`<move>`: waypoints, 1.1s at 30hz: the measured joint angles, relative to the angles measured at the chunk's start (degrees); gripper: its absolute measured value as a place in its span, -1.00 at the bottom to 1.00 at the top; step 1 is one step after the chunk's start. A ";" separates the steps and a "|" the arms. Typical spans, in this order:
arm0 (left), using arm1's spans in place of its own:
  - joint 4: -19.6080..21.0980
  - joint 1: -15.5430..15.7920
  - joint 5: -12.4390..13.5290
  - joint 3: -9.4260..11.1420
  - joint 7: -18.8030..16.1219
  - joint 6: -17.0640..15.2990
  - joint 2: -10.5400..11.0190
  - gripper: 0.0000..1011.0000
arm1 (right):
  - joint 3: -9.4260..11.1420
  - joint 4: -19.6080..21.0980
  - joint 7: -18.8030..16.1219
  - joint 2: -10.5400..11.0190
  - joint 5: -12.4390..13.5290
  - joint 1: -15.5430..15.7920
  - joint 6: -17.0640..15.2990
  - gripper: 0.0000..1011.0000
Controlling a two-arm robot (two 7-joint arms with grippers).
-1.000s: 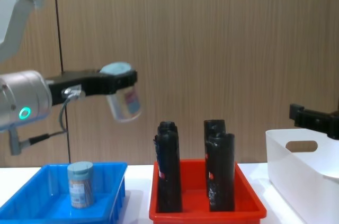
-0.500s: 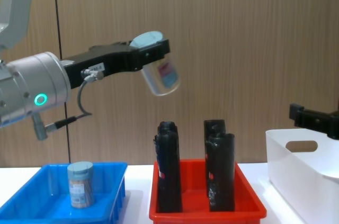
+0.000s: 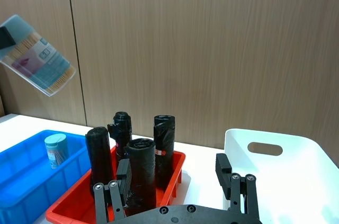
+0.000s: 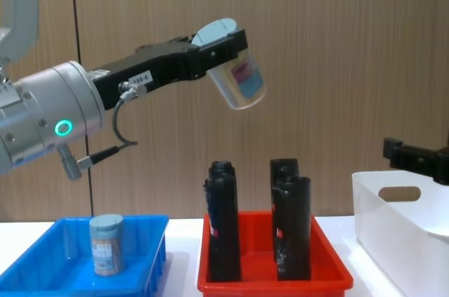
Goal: Pick the cotton swabs from the blue box and place them into the white box.
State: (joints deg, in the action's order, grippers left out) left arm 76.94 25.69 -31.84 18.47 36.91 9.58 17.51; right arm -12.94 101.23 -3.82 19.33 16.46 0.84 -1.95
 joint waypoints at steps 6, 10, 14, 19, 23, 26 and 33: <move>-1.13 0.52 -1.51 0.12 2.83 1.43 -0.37 0.33 | 0.00 0.00 0.00 0.00 0.00 0.00 0.00 0.98; -1.92 0.96 -2.54 0.18 4.81 2.07 -0.62 0.33 | 0.00 0.00 0.00 0.00 0.00 0.00 0.00 0.98; -2.75 1.49 -3.68 0.25 7.26 2.56 -0.87 0.33 | 0.00 0.00 0.00 0.00 0.00 0.00 0.00 0.98; -3.47 2.03 -4.54 0.29 9.39 2.73 -1.05 0.33 | 0.00 0.00 0.00 0.00 0.00 0.00 0.00 0.98; -3.88 2.40 -5.16 0.31 11.01 2.70 -1.10 0.33 | 0.00 0.00 0.00 0.00 0.00 0.00 0.00 0.98; -4.19 2.69 -5.66 0.31 12.41 2.31 -1.10 0.33 | 0.00 0.00 0.00 0.00 0.00 0.00 0.00 0.98; -4.58 3.00 -6.61 0.27 14.44 1.57 -0.99 0.33 | 0.00 0.00 0.00 0.00 0.00 0.00 0.00 0.98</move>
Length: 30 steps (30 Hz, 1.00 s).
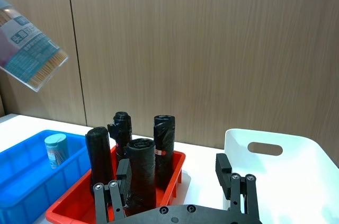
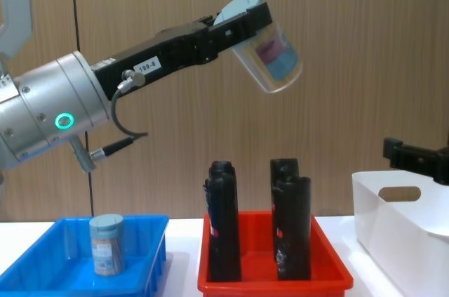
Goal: Pick the cotton swabs from the blue box and place them into the white box.
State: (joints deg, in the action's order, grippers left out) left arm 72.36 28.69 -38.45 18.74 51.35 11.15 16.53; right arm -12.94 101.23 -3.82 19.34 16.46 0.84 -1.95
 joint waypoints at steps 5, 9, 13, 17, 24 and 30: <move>-0.49 0.25 -0.78 -0.13 2.11 -0.41 0.23 0.33 | 0.00 0.00 0.00 0.00 0.00 0.00 0.00 0.98; -0.79 0.37 -1.25 -0.22 3.28 -0.68 0.39 0.33 | 0.00 0.00 0.00 0.00 0.00 0.00 0.00 0.98; -1.17 0.49 -1.79 -0.30 4.31 -1.13 0.57 0.33 | 0.00 0.00 0.00 0.00 0.00 0.00 0.00 0.98; -1.46 0.59 -2.10 -0.33 4.93 -1.40 0.68 0.33 | 0.00 0.00 0.00 0.00 0.00 0.00 0.00 0.98; -1.81 0.70 -2.44 -0.37 5.65 -1.72 0.78 0.33 | 0.00 0.00 0.00 0.00 0.00 0.00 0.00 0.98; -1.97 0.75 -2.63 -0.39 6.05 -1.89 0.84 0.33 | 0.00 0.00 0.00 0.00 0.00 0.00 0.00 0.98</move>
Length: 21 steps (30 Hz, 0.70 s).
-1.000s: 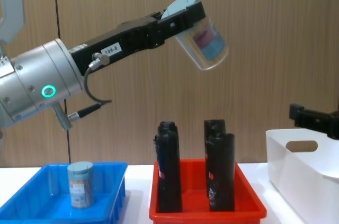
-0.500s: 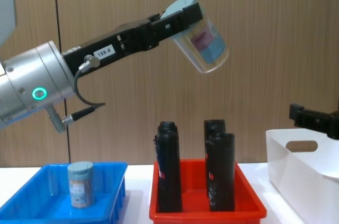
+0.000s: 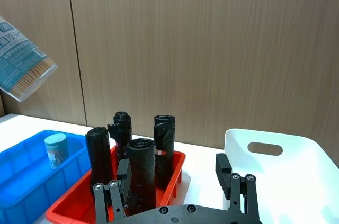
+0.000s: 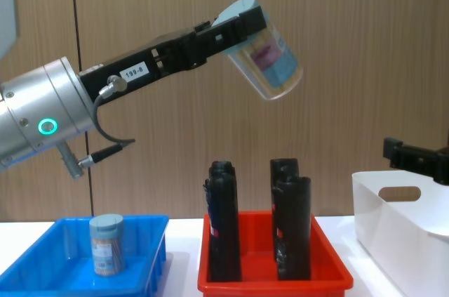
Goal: Pick the cotton swabs from the blue box and place them into the white box.
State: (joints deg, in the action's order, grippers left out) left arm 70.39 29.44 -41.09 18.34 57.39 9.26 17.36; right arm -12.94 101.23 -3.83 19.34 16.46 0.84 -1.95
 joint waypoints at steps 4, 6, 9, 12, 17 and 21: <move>-0.08 0.02 -0.07 -0.02 0.15 -0.06 0.02 0.33 | 0.00 0.00 0.00 0.00 0.00 0.00 0.00 0.98; -0.11 0.03 -0.09 -0.01 0.21 -0.07 0.03 0.33 | 0.00 0.00 0.00 0.00 0.00 0.00 0.00 0.98; -0.15 0.05 -0.13 -0.01 0.31 -0.11 0.05 0.33 | 0.04 0.00 -0.13 0.01 0.00 -0.01 0.00 0.98; -0.17 0.06 -0.16 -0.01 0.37 -0.13 0.06 0.33 | 0.13 0.00 -0.83 0.17 0.01 -0.07 0.03 0.98; -0.20 0.08 -0.19 -0.02 0.43 -0.16 0.09 0.33 | 0.39 0.00 -2.80 0.64 0.37 -0.22 0.31 0.98; -0.22 0.08 -0.23 -0.01 0.47 -0.20 0.09 0.33 | 0.67 -0.04 -5.17 1.22 0.79 -0.46 0.62 0.98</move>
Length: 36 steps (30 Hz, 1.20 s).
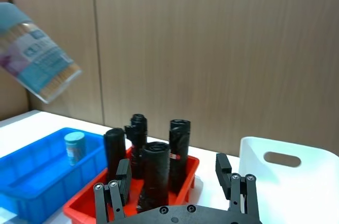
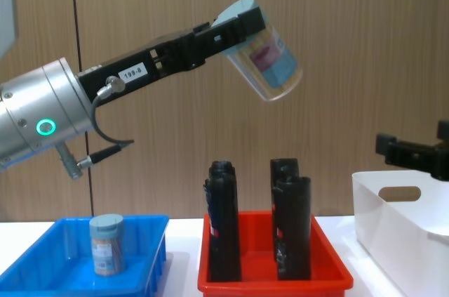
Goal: Pick the cotton swabs from the blue box and place them into the white box.
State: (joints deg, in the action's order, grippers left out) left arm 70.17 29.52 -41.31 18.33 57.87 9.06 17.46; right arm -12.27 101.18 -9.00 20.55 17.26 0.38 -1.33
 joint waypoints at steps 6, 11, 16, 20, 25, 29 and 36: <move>-0.04 0.00 -0.03 0.00 0.03 -0.02 0.00 0.33 | 0.61 -0.04 -5.08 1.26 0.85 -0.69 0.60 0.98; -0.04 0.00 -0.04 0.00 0.06 -0.02 0.00 0.33 | 0.86 0.13 -8.19 1.93 0.99 -1.31 0.81 0.98; -0.04 0.00 -0.04 0.00 0.09 -0.02 0.00 0.33 | 0.93 0.65 -9.84 2.13 0.63 -2.11 0.85 0.98; -0.04 0.00 -0.04 0.00 0.10 -0.02 0.00 0.33 | 0.81 0.98 -10.65 1.96 -0.23 -2.85 0.72 0.98; -0.04 0.00 -0.03 0.00 0.10 -0.02 0.00 0.33 | 0.44 1.17 -11.37 1.40 -1.79 -4.05 0.36 0.98; -0.04 0.00 -0.03 0.00 0.10 -0.01 0.00 0.33 | -0.05 1.17 -11.90 0.77 -3.23 -5.07 0.11 0.98; -0.04 0.00 -0.03 0.00 0.10 -0.01 0.00 0.33 | -0.84 1.05 -12.78 -0.11 -5.07 -6.19 -0.24 0.98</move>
State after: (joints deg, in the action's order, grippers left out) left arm 70.13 29.52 -41.34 18.33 57.97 9.05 17.46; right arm -13.11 102.24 -21.77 20.44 12.19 -5.81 -1.57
